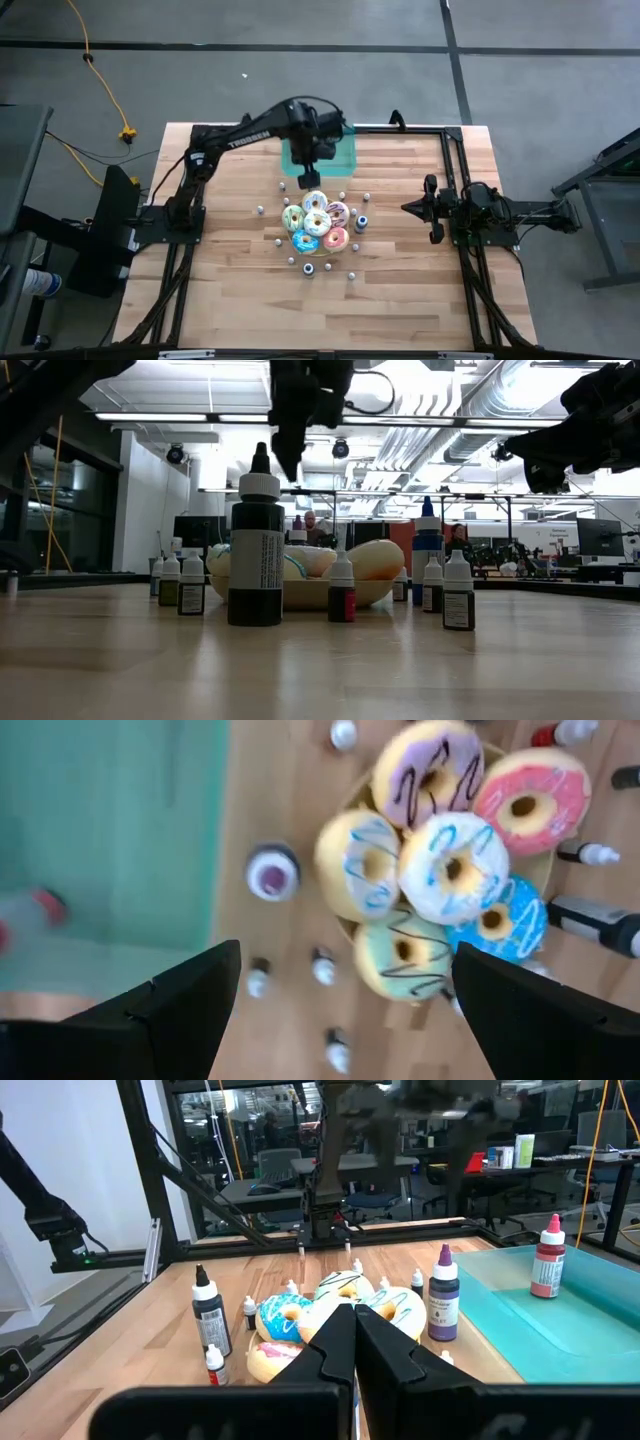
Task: Pick & Place food coloring
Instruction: Put the small blue food coloring bottle into the green container
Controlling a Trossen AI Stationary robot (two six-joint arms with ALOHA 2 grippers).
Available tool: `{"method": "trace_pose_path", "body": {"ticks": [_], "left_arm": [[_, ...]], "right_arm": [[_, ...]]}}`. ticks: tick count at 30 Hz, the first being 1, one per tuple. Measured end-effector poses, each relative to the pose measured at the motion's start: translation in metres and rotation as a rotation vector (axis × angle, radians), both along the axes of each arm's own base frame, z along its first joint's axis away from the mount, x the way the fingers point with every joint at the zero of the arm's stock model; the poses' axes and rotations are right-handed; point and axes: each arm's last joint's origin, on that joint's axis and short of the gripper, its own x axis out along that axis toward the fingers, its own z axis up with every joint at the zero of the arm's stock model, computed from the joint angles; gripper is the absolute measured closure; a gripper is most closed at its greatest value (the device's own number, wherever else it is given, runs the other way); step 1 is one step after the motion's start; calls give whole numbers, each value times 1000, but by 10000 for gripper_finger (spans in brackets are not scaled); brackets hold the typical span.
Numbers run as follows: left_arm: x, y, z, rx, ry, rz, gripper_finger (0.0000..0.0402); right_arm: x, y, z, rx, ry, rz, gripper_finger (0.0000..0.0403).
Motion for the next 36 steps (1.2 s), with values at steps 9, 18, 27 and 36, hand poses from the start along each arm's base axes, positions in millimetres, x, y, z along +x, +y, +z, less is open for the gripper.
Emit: {"method": "trace_pose_path", "body": {"ticks": [9, 18, 27, 36], "left_arm": [[1, -26, -17, 20, 107, 248, 50], [-48, -44, -18, 104, 80, 502, 50], [-120, -63, -54, 43, 69, 669, 50], [-149, -72, -97, 15, 102, 710, 50]], "right_arm": [[0, 0, 0, 0, 0, 0, 402], [0, 0, 0, 0, 0, 0, 402], [0, 0, 0, 0, 1, 0, 402], [0, 0, 0, 0, 2, 0, 402]]}}
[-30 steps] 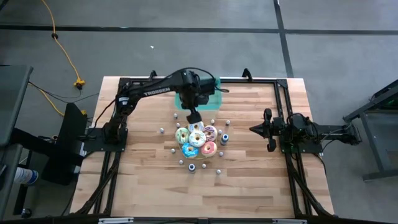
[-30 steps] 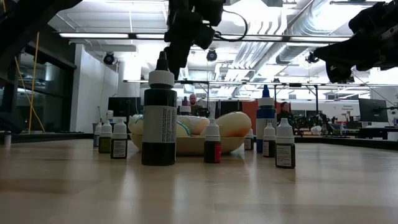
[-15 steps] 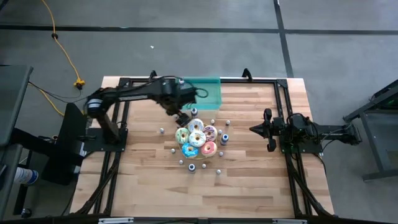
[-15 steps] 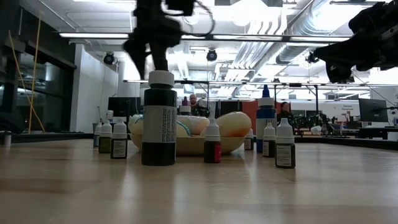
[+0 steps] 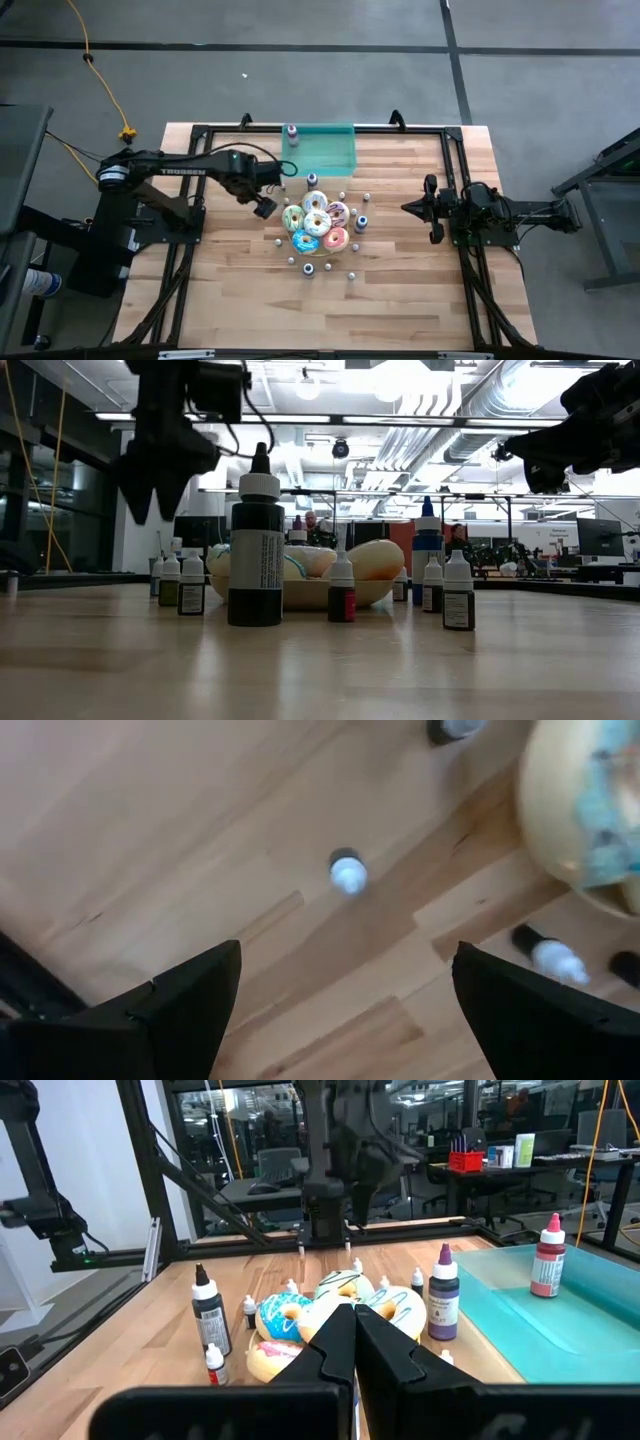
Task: Pick & Place food coloring
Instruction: Put the small blue food coloring bottle into the green container
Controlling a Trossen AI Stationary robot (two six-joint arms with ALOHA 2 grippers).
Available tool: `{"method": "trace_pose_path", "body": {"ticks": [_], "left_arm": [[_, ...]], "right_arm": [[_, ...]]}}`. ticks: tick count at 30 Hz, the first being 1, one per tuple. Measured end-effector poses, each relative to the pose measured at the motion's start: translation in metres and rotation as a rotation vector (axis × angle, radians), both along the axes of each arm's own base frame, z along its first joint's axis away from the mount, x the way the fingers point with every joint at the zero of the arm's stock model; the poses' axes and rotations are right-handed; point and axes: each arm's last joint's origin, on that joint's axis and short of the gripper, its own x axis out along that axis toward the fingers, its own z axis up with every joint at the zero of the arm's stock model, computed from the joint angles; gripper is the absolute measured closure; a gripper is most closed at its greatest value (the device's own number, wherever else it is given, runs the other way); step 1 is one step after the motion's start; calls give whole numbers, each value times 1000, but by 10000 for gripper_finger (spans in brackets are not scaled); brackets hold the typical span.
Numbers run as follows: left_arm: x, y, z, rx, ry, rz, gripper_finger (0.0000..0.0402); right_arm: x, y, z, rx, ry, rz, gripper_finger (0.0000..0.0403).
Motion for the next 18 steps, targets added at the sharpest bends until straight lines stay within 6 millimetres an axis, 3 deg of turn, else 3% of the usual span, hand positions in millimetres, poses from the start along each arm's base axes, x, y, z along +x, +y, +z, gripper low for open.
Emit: {"method": "trace_pose_path", "body": {"ticks": [9, 18], "left_arm": [[-1, -1, -31, -23, -60, -13, 50], [-1, 3, -44, 27, -20, -50, 50]], "right_arm": [[0, 0, 0, 0, 3, 0, 402], [0, 0, 0, 0, 4, 0, 402]]}}
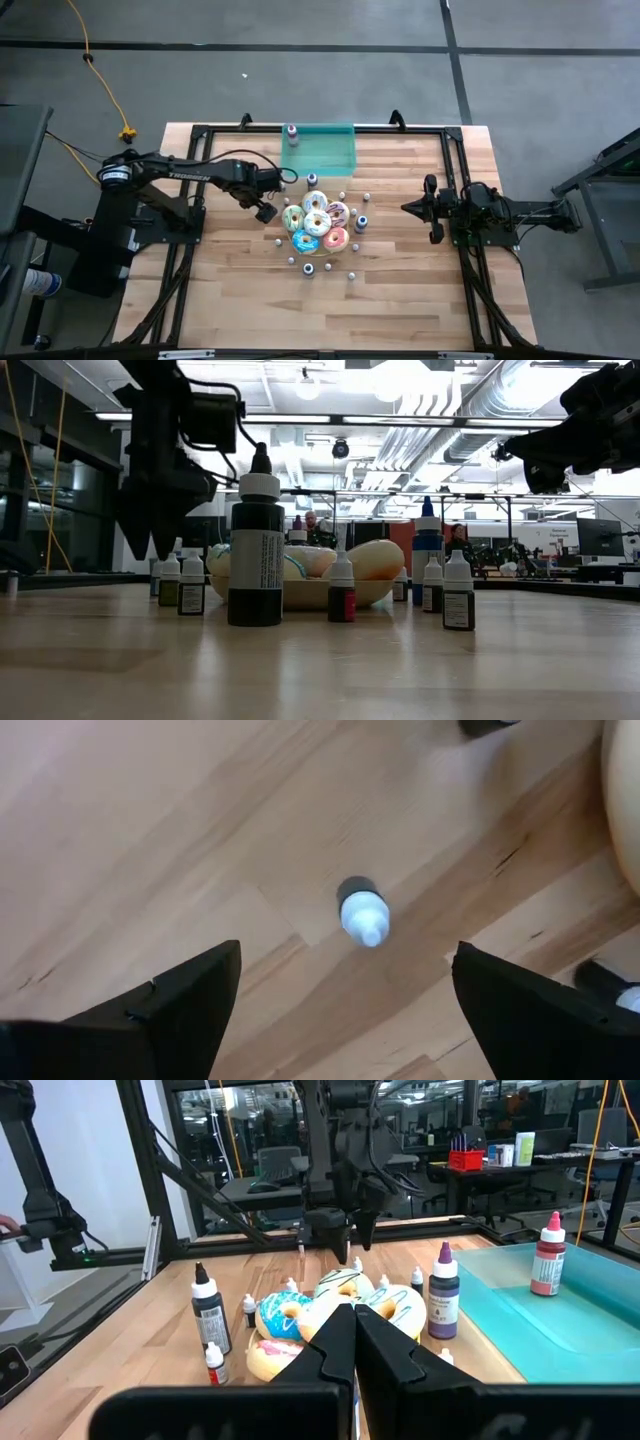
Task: Pick & Place food coloring
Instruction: Put the small blue food coloring bottle into the green container
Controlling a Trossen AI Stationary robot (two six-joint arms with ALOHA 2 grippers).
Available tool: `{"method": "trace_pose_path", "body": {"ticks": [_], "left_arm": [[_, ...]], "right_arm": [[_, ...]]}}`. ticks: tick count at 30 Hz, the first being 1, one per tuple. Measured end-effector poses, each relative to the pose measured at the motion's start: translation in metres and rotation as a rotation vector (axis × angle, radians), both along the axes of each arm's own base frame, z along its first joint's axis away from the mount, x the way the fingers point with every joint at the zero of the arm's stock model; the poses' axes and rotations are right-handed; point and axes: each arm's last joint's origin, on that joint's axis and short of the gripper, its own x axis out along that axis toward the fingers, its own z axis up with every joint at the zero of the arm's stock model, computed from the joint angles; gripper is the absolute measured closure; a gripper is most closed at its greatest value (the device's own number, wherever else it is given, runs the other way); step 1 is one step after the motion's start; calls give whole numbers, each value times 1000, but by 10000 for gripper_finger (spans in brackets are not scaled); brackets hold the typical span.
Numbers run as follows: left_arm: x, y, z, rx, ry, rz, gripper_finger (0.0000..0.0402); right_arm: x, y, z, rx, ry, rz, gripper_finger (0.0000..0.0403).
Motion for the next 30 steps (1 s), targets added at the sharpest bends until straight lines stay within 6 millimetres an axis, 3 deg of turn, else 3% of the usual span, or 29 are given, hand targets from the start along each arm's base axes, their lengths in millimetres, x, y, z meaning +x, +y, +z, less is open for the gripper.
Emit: {"method": "trace_pose_path", "body": {"ticks": [12, 30], "left_arm": [[8, 1, -13, -4, 33, -30, 59], [9, 1, -13, -3, 19, -30, 210]], "right_arm": [[0, 0, 0, 0, 0, -1, 402], [0, 0, 0, 0, 1, 0, 402]]}}
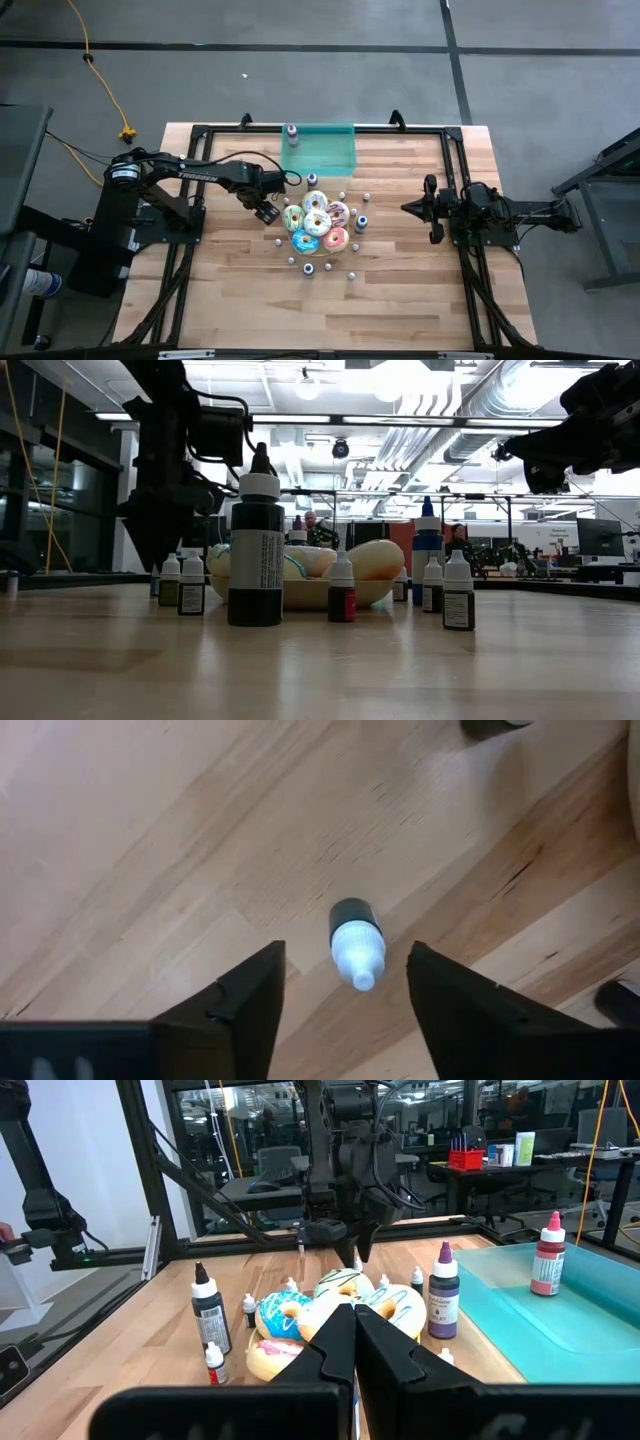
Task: Pick & Place food coloring
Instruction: Put the small blue food coloring bottle into the green container
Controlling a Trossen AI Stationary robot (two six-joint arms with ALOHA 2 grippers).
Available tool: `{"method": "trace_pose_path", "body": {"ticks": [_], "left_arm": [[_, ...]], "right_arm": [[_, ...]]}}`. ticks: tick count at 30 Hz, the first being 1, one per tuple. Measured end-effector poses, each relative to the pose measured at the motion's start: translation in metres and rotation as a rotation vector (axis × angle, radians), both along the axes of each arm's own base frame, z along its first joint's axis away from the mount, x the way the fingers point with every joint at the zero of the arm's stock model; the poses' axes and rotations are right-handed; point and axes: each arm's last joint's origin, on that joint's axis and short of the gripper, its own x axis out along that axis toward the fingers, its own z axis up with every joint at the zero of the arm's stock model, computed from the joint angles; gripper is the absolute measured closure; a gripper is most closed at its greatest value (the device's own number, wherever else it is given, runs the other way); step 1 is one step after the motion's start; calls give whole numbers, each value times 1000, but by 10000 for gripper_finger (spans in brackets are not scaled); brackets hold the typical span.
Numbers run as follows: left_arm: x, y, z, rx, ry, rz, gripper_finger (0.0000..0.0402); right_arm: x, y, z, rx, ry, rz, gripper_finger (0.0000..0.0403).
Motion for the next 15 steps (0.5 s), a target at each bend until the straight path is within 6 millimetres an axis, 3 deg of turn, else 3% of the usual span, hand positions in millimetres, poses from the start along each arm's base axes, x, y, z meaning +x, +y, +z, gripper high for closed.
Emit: {"method": "trace_pose_path", "body": {"ticks": [15], "left_arm": [[1, 0, 0, 2, -8, 0, 272]], "right_arm": [[0, 0, 0, 0, 0, 0, 402]]}}
